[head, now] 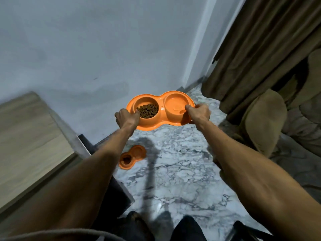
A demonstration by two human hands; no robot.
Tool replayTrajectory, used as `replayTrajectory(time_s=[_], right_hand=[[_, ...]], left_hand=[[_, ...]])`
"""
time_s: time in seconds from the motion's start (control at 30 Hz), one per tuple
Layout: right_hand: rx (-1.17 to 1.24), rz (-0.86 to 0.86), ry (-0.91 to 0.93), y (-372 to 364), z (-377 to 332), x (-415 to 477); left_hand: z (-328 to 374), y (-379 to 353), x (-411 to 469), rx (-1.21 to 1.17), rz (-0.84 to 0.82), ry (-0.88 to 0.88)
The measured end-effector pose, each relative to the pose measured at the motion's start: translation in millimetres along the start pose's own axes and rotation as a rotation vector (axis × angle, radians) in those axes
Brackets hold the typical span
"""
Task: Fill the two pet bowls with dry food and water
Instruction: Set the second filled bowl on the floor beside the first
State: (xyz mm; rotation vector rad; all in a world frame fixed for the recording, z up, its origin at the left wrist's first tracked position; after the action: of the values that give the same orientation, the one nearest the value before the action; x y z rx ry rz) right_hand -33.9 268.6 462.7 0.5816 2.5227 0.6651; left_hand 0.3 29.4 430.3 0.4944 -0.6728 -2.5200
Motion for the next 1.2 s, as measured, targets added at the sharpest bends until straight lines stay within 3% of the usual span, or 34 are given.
replayTrajectory(time_s=[0.3,0.43,0.57,0.77,1.07,1.2], right_hand=[[-0.01,-0.102,-0.012,-72,21,143],[-0.097,-0.202,0.004,-130,48,223],[-0.23,-0.317,0.012,-189,91,307],[-0.305,-0.42,0.018,-298,192,425],[-0.376,-0.452,-0.002,-429,358,535],[-0.414,-0.437,-0.001,-467,414,568]], left_hand=[[-20,-102,87,-0.009,0.077,0.069],[-60,-166,126,0.01,0.134,0.182],[-117,-245,163,0.027,0.193,0.319],[-234,-374,230,0.079,0.223,0.372],[-402,-528,295,0.105,0.266,0.508],[-455,-579,304,-0.004,0.272,0.553]])
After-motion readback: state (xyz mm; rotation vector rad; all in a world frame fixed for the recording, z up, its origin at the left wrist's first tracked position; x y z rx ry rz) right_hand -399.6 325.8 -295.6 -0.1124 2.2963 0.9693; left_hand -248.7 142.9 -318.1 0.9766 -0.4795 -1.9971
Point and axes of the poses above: each hand's wrist, its own x-axis towards the middle knuckle, its own y-axis out of the back of the hand, z = x × y, the point moved 1 cm from there along x, towards the middle knuckle, and after that the axes turned 6 degrees about -y, right-handed, at the moved point
